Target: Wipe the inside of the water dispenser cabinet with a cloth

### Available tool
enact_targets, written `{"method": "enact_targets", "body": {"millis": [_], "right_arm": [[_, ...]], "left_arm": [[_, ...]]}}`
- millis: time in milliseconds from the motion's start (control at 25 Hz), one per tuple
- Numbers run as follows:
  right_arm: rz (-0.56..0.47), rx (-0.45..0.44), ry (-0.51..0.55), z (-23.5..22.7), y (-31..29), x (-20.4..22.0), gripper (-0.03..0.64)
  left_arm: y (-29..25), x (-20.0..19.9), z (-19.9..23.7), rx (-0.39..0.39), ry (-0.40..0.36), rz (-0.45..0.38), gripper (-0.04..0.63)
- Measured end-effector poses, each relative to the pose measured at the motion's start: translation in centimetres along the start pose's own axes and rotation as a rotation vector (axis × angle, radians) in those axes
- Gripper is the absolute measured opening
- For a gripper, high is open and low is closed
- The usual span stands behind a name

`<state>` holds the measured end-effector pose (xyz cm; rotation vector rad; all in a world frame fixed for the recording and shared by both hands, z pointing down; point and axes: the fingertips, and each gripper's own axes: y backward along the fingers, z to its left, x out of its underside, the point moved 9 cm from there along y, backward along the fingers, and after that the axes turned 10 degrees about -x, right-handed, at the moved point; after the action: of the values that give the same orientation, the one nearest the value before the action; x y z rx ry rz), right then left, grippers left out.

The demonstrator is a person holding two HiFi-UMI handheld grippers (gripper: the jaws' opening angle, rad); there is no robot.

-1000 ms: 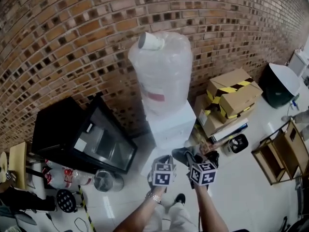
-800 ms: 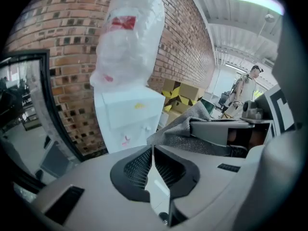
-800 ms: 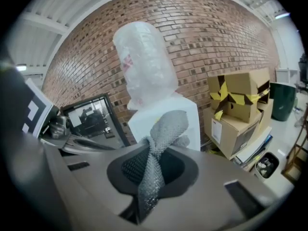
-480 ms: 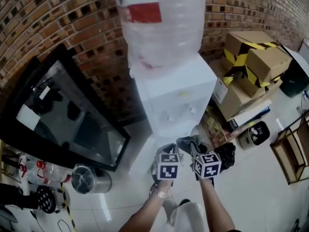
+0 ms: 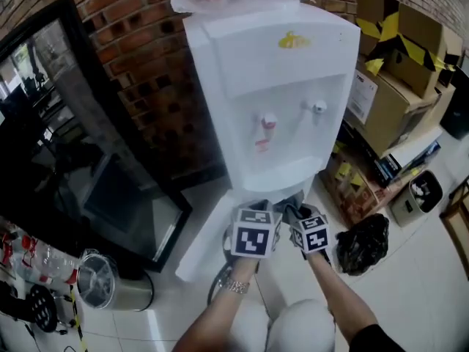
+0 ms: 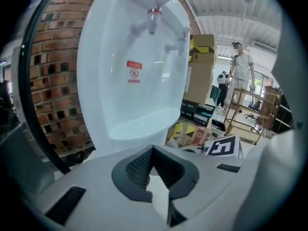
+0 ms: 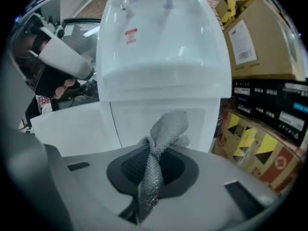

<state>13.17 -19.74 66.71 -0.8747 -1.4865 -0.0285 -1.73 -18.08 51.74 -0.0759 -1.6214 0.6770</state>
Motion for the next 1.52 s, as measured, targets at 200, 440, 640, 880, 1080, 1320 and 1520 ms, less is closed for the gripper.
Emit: {"method": "enact_targets", "body": {"millis": [200,440,640,880,1080,1320,1520], "right_arm": [[-0.112,-0.042,-0.092,-0.7,-4.2,1.1,0.032],[-0.261,-0.031,0.009,0.1,-6.5,-3.1,0.032],[-0.226,-0.073,-0.001,0.5,-9.9,-2.1,0.032],[-0.040,-0.100,-0.007,1.7,-13.0,2.1,0.032],[0.088,-0.082,-0.037,1.4,-13.6,4.8,0.032],[-0.087,0.019,-0.049,-0.8,-9.9,0.1,0.032],[-0.217,-0.051,-0.023,1.3,-9.8,-2.7,0.032]], "left_arm": [[-1.7,4.3,0.0,-0.014,0.054,0.019,0.003],[-2.5,6.0,-0.1,-0.014,0.076,0.063,0.003],[-2.4,6.6,0.8,-0.037,0.075,0.068,0.003],[-1.5,6.5,1.6,-0.045,0.074,0.050,0.003],[-0.9,6.6,1.2,-0.038,0.063,0.046,0.003],[-1.1,6.5,1.5,-0.036,0.044,0.045,0.003],[-1.2,7.0,1.8,-0.046,0.034,0.063,0.003]]}}
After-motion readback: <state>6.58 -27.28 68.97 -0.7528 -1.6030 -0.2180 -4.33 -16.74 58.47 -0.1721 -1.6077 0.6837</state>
